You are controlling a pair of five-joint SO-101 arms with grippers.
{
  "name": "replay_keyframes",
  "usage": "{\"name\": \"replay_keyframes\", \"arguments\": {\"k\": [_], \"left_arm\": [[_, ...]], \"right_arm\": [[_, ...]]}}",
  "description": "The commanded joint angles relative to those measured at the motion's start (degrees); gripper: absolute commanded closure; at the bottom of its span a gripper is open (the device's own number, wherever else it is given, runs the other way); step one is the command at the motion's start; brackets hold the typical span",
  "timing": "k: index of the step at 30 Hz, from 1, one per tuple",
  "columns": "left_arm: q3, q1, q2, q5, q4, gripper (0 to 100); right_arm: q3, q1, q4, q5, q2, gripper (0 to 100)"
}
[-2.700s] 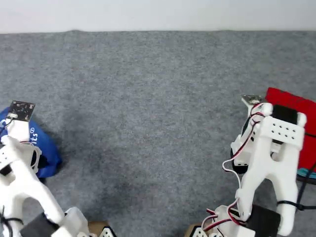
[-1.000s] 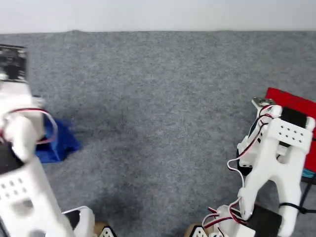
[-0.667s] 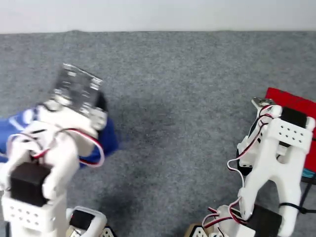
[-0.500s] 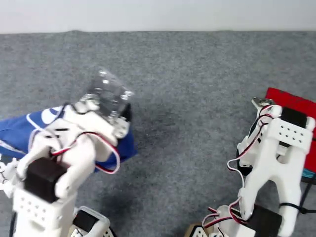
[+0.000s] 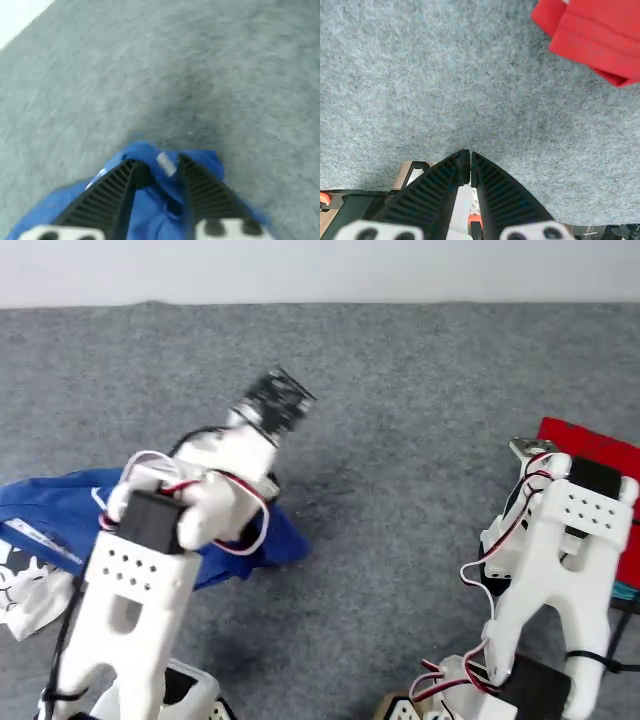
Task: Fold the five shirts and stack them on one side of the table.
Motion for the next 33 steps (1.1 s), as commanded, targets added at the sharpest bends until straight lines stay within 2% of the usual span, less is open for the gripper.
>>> {"name": "replay_keyframes", "arguments": {"k": [1, 8, 12, 19, 24, 26, 33], "left_arm": [[-5.76, -4.66, 0.09, 1.41, 4.13, 83], [-14.81, -10.55, 0.09, -3.78, 19.25, 83], [-12.70, -17.14, -1.41, -3.96, 20.57, 83], [6.20, -29.27, -6.33, -16.53, 20.31, 83], [18.86, -32.35, -6.59, -22.77, 19.78, 95], [19.56, -33.32, -6.59, -25.32, 18.02, 99], [30.64, -33.49, -6.51, -25.85, 3.87, 99]], "right_arm": [[-0.53, 0.84, 2.42, -0.44, -2.07, 98.3], [-0.53, 0.84, 2.42, -0.44, -2.24, 98.3], [-0.53, 0.84, 2.42, -0.44, -2.24, 98.3], [-0.44, 0.84, 2.42, -0.44, -2.33, 98.3], [-0.44, 0.84, 2.42, -0.44, -2.33, 98.3], [-0.44, 0.84, 2.42, -0.44, -2.33, 98.3], [-0.26, 0.84, 2.42, -0.44, -2.24, 98.3]]}}
